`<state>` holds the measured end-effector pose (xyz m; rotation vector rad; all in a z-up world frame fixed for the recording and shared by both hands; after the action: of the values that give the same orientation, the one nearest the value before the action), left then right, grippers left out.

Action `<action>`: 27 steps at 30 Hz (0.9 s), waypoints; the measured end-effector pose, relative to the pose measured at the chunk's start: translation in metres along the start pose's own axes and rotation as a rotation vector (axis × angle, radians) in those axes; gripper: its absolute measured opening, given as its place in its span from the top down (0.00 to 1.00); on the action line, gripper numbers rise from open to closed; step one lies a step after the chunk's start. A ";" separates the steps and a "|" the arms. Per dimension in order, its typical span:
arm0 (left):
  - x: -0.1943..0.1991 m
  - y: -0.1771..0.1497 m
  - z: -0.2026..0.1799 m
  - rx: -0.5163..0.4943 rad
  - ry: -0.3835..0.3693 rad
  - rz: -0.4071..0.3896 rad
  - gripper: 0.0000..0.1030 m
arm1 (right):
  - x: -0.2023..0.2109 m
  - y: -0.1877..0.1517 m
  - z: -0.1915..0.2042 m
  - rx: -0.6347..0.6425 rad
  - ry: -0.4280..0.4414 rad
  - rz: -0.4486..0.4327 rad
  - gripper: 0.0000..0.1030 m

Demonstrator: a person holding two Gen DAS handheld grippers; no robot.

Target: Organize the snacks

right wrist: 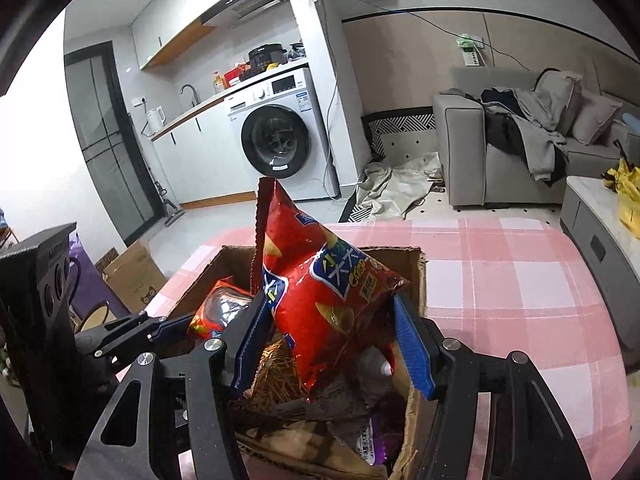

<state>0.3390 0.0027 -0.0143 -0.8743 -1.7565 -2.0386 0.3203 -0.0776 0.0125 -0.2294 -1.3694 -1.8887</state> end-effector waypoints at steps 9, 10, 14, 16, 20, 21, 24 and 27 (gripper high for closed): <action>0.018 -0.006 0.006 0.016 -0.012 0.016 0.39 | 0.022 -0.001 0.000 0.044 -0.012 -0.008 0.38; 0.023 -0.008 0.005 0.013 -0.009 0.014 0.33 | 0.026 -0.001 0.000 0.050 -0.016 -0.017 0.36; 0.042 -0.014 0.006 0.000 0.017 -0.009 0.20 | 0.043 -0.005 -0.002 0.059 -0.019 -0.037 0.23; 0.051 -0.018 0.005 0.004 0.013 -0.016 0.18 | 0.052 -0.009 -0.003 0.057 -0.014 -0.047 0.15; 0.076 -0.028 0.003 0.020 0.047 -0.061 0.01 | 0.071 -0.019 0.000 0.059 -0.008 -0.070 0.00; 0.085 -0.032 0.003 0.028 0.050 -0.081 0.01 | 0.075 -0.022 0.000 0.058 -0.002 -0.075 0.00; 0.105 -0.044 0.007 0.060 0.046 -0.106 0.01 | 0.085 -0.031 0.000 0.050 0.014 -0.086 0.00; 0.124 -0.054 0.010 0.071 0.065 -0.141 0.01 | 0.093 -0.038 0.000 0.046 0.037 -0.095 0.00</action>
<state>0.2149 0.0424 0.0220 -0.6729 -1.8908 -2.0517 0.2309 -0.1176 0.0359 -0.1073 -1.4196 -1.9266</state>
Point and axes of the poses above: each gripper's, at about its wrist camera, not at the fingertips, and x roughly against the way its jaws point, z to its left, y to its top, the point moved 4 cm from there along -x, roughly the way its jaws point, and after that the axes turned 11 degrees about -x, right-handed, at the moved point
